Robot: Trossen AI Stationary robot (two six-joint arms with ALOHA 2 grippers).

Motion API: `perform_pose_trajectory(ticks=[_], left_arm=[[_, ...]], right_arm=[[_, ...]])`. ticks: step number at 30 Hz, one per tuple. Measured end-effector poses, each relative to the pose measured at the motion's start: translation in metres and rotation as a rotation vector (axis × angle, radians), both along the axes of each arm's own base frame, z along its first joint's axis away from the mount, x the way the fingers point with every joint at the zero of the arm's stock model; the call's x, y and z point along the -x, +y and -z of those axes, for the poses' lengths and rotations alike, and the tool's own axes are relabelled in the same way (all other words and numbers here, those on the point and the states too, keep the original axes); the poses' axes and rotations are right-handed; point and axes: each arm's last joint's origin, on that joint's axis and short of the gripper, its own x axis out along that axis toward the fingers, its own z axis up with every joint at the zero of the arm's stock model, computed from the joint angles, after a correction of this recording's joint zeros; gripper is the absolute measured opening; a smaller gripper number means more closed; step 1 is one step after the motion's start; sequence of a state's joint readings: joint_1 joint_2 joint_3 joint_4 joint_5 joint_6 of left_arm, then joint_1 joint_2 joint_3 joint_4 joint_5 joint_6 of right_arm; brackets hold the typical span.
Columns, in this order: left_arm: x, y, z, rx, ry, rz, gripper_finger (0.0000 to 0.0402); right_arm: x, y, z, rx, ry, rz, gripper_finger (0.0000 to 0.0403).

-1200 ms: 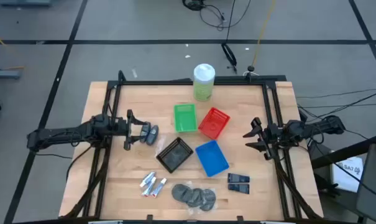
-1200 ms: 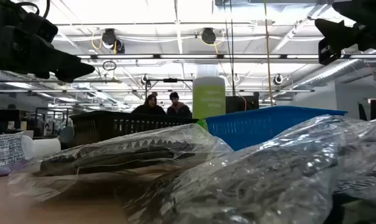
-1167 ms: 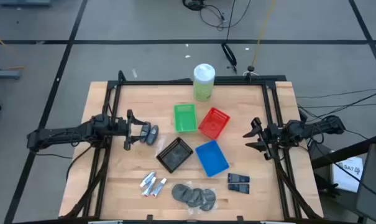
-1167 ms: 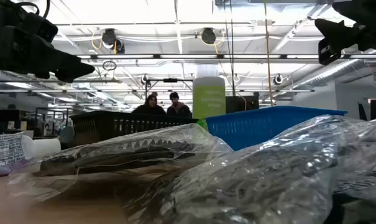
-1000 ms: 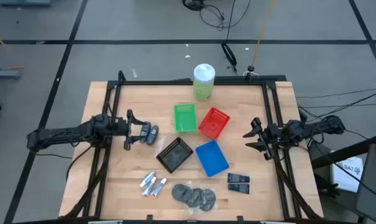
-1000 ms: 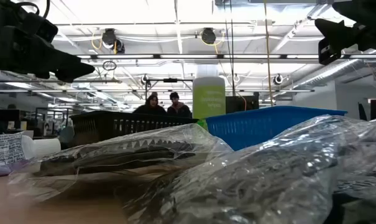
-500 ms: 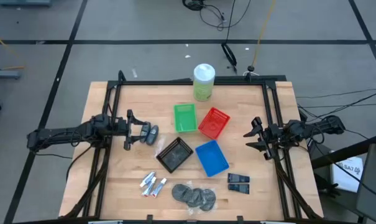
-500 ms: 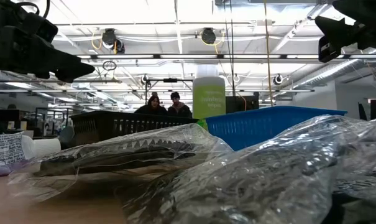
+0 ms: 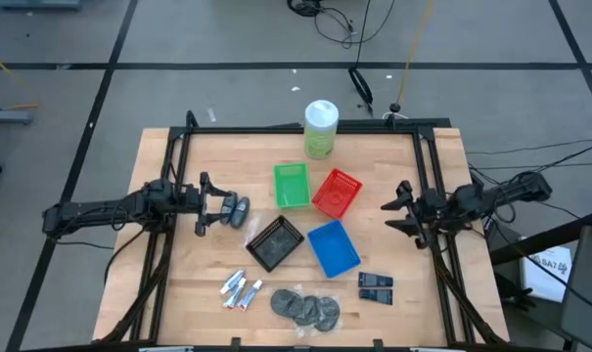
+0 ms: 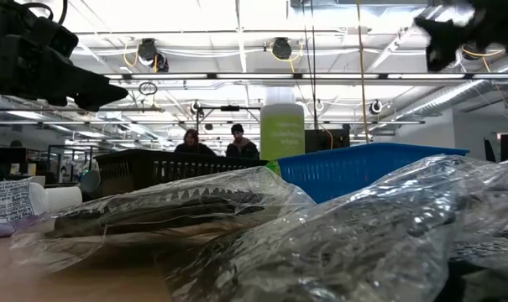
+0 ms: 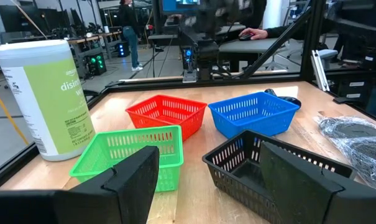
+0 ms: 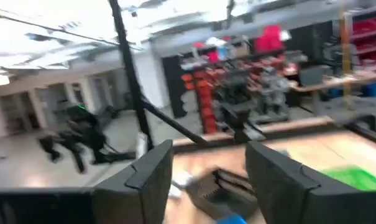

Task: Pick & Place Travel size toiletries
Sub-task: Put the top blue shaving cream into the red bin

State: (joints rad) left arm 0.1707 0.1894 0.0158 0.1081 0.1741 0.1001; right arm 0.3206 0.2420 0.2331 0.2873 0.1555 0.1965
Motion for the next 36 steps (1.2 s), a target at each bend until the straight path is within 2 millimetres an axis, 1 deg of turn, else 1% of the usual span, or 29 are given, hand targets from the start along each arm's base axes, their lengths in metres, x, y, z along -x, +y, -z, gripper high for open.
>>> perform_pose_trajectory(ticks=[2, 3, 6, 7, 10, 12, 14, 18, 21, 24, 29, 32, 36], left_arm=[[0.0, 0.0, 0.0, 0.0, 0.0, 0.0, 0.0274], [0.0, 0.0, 0.0, 0.0, 0.0, 0.001, 0.0273], [0.0, 0.0, 0.0, 0.0, 0.0, 0.001, 0.0274], [0.0, 0.0, 0.0, 0.0, -0.001, 0.001, 0.0273], [0.0, 0.0, 0.0, 0.0, 0.001, 0.001, 0.0273], [0.0, 0.0, 0.0, 0.0, 0.001, 0.001, 0.0274], [0.0, 0.0, 0.0, 0.0, 0.001, 0.001, 0.0273], [0.0, 0.0, 0.0, 0.0, 0.001, 0.001, 0.0273], [0.0, 0.0, 0.0, 0.0, 0.0, 0.001, 0.0274], [0.0, 0.0, 0.0, 0.0, 0.0, 0.001, 0.0274], [0.0, 0.0, 0.0, 0.0, 0.0, 0.0, 0.0273], [0.0, 0.0, 0.0, 0.0, 0.0, 0.001, 0.0274], [0.0, 0.0, 0.0, 0.0, 0.0, 0.0, 0.0274]], right_arm=[[-0.01, 0.008, -0.017, 0.025, 0.075, -0.038, 0.0217], [-0.017, 0.014, -0.022, 0.053, 0.15, -0.056, 0.0222], [-0.04, 0.034, -0.038, 0.127, 0.41, -0.084, 0.023], [-0.046, 0.04, -0.04, 0.151, 0.524, -0.076, 0.023], [-0.062, 0.059, -0.035, 0.19, 0.883, -0.01, 0.0226], [-0.067, 0.07, -0.023, 0.181, 1.099, 0.028, 0.0222], [-0.071, 0.082, -0.011, 0.133, 1.248, 0.043, 0.0219], [-0.076, 0.104, 0.016, 0.058, 1.406, 0.066, 0.0218], [-0.076, 0.116, 0.03, 0.027, 1.481, 0.093, 0.022], [-0.077, 0.126, 0.039, -0.018, 1.497, 0.114, 0.0221], [-0.081, 0.145, 0.05, -0.048, 1.467, 0.074, 0.0219], [-0.083, 0.153, 0.059, -0.014, 1.466, 0.051, 0.0219], [-0.083, 0.154, 0.072, 0.065, 1.508, 0.065, 0.0219]])
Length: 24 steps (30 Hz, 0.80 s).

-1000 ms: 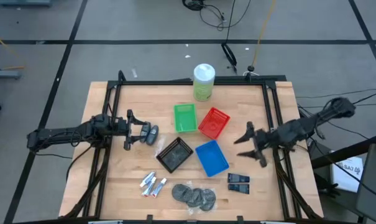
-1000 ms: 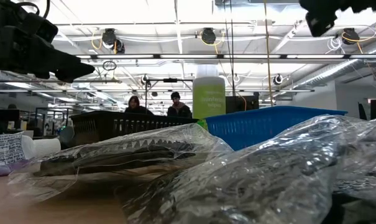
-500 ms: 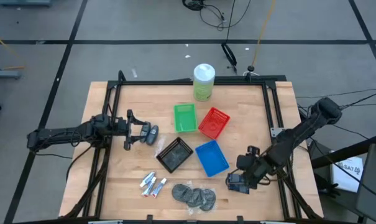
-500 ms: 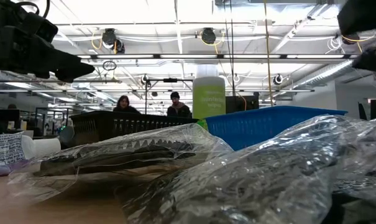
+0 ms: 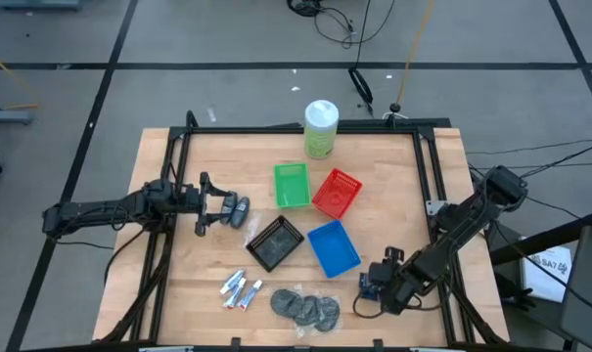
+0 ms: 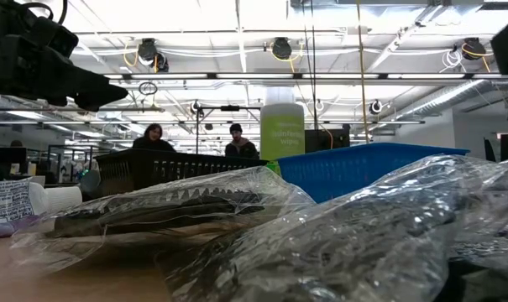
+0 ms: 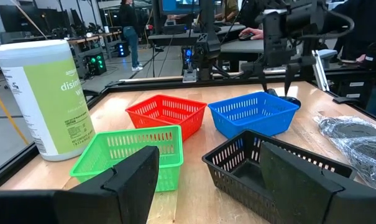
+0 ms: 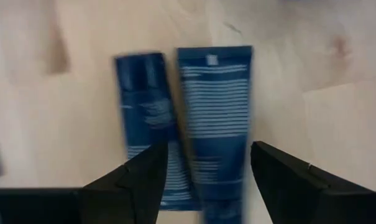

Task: Pick & Place Travel size toiletries
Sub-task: Put the top blue shaving cream into the red bin

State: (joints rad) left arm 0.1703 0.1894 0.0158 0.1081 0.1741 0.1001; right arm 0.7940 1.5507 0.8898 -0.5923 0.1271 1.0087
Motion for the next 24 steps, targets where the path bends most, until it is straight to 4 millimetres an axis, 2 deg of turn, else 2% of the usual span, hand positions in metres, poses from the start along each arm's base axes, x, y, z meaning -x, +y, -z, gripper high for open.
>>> perform_pose_trajectory(ticks=[6, 15, 24], left_arm=[[0.0, 0.0, 0.0, 0.0, 0.0, 0.0, 0.0274], [0.0, 0.0, 0.0, 0.0, -0.001, -0.001, 0.0274], [0.0, 0.0, 0.0, 0.0, 0.0, -0.001, 0.0273]], right_arm=[[0.0, 0.0, 0.008, 0.045, 0.03, -0.004, 0.0214], [0.01, -0.011, 0.028, 0.074, 0.066, 0.003, 0.02], [0.014, -0.015, 0.032, 0.093, 0.081, -0.003, 0.0169]])
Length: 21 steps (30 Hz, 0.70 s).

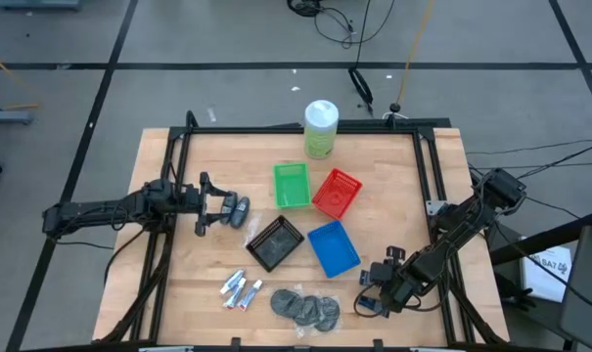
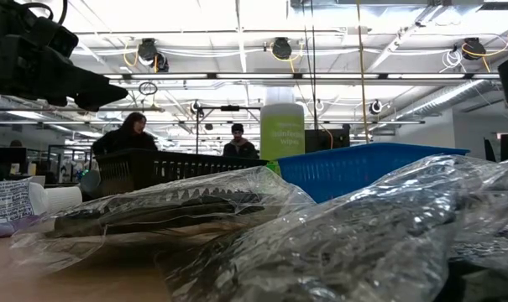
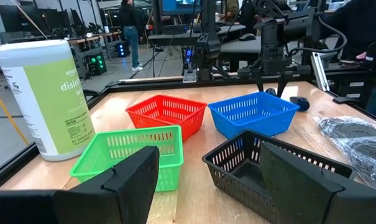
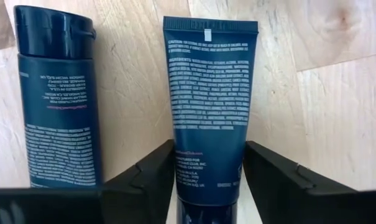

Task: Pick & Place Travel size toiletries
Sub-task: Put the top blue shaving cream into the red bin

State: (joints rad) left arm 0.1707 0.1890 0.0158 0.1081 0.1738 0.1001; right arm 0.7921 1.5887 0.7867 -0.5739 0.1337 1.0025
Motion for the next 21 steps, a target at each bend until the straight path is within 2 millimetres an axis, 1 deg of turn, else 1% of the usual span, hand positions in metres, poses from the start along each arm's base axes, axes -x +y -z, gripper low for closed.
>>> perform_pose_trajectory(ticks=[7, 10, 16, 21], left_arm=[[0.0, 0.0, 0.0, 0.0, 0.0, 0.0, 0.0273], [0.0, 0.0, 0.0, 0.0, 0.0, 0.0, 0.0274], [0.0, 0.0, 0.0, 0.0, 0.001, 0.001, 0.0274], [0.0, 0.0, 0.0, 0.0, 0.0, 0.0, 0.0274]], right_arm=[[0.0, 0.0, 0.0, -0.002, 0.003, 0.003, 0.012], [0.0, 0.0, -0.005, -0.023, -0.011, 0.008, 0.0106], [0.008, -0.005, -0.025, -0.127, -0.013, 0.053, 0.0105], [0.011, -0.007, -0.051, -0.234, -0.108, 0.038, 0.01]])
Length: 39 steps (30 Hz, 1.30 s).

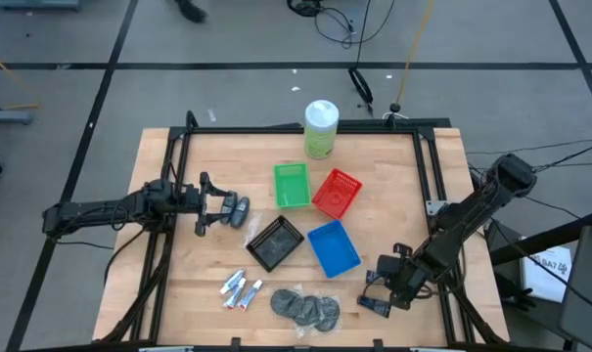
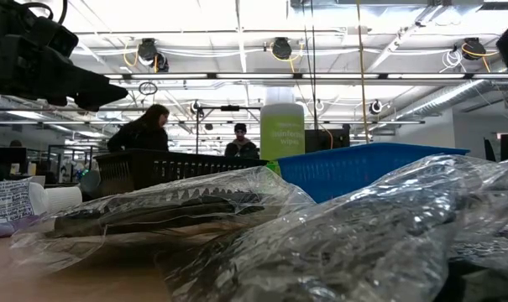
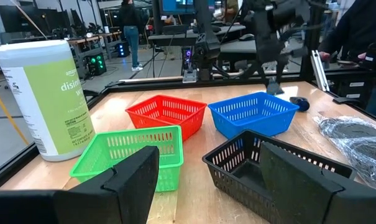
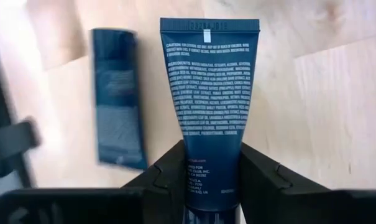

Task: Pick & Place Travel size toiletries
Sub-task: Put the top blue shaving cream into the red bin

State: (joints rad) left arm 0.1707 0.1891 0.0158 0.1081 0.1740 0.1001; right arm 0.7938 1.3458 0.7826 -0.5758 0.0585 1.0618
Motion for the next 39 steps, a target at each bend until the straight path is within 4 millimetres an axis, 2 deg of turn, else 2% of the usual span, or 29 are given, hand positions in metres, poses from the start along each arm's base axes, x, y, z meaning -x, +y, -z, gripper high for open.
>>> perform_pose_trajectory(ticks=[8, 15, 39], left_arm=[[0.0, 0.0, 0.0, 0.0, 0.001, 0.0, 0.0274], [0.0, 0.0, 0.0, 0.0, 0.0, 0.001, 0.0274], [0.0, 0.0, 0.0, 0.0, 0.0, 0.001, 0.0273]], right_arm=[[0.007, -0.007, -0.035, -0.134, -0.162, -0.036, 0.0099], [0.003, -0.007, -0.051, -0.117, -0.367, -0.139, 0.0099], [-0.033, -0.038, -0.067, 0.372, -0.735, -0.175, 0.01]])
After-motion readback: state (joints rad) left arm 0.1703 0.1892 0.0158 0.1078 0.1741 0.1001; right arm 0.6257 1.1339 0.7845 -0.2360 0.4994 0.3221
